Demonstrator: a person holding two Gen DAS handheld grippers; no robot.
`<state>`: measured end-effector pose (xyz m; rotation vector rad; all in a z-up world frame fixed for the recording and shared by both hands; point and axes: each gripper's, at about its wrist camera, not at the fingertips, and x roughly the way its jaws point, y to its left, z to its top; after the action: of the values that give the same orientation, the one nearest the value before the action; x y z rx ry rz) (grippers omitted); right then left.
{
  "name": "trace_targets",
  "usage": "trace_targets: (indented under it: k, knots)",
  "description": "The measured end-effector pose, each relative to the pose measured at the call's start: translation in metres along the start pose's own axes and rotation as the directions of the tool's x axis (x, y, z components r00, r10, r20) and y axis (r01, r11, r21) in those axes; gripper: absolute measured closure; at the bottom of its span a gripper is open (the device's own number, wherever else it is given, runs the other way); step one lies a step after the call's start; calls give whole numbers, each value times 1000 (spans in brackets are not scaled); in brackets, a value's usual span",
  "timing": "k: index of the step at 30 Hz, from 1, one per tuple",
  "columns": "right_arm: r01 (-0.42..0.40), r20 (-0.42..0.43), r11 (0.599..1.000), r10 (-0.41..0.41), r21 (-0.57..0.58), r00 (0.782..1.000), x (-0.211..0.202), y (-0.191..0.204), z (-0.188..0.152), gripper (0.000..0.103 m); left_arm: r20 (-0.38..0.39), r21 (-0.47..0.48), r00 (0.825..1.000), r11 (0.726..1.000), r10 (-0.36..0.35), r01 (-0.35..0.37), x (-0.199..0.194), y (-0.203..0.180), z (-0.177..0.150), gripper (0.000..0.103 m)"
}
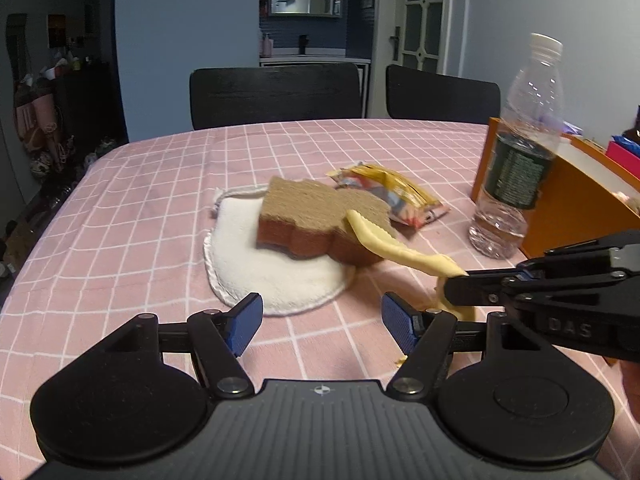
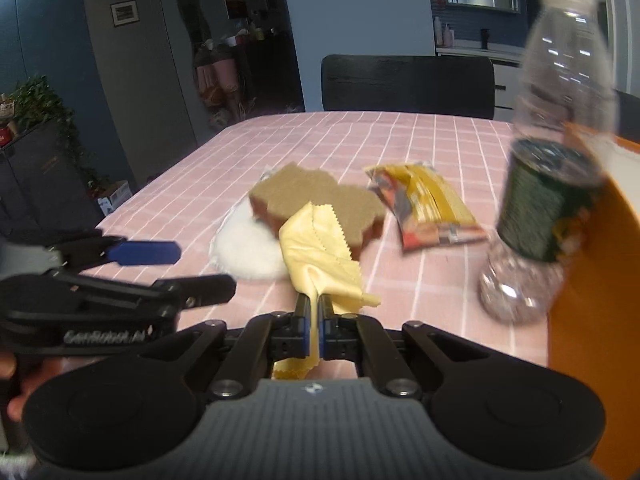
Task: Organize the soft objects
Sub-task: 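Grasp the yellow cloth with the right gripper and lift it, then grasp the brown sponge with the left gripper while the right gripper holds the cloth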
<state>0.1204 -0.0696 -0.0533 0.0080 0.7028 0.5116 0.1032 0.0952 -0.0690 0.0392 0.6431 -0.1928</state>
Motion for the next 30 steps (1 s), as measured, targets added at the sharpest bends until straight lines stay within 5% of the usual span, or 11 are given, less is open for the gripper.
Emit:
trace_targets:
  k: [7,12,19,26,30]
  knots:
    - [122,95,992,-125,40,988,-19,-8,8,102,-2,43,1000,999,-7,7,-6,-11,-3,22]
    - [148,93,989,-150,23,984,6,-8,26,102,15,77,1000,997,-13,12,-2,-14,10,22]
    - [133,35,989,-136,65,990,45,-13,30,102,31,273,999,962,26,-33,34,-8,31,14]
    - [115,13,992,-116,56,993,56,-13,29,101,-12,403,997,912,-75,73,74,8,34,14]
    - [99,3,993,-99,58,995,60,-14,28,100,-34,392,996,916,-77,84,88,10,36,16]
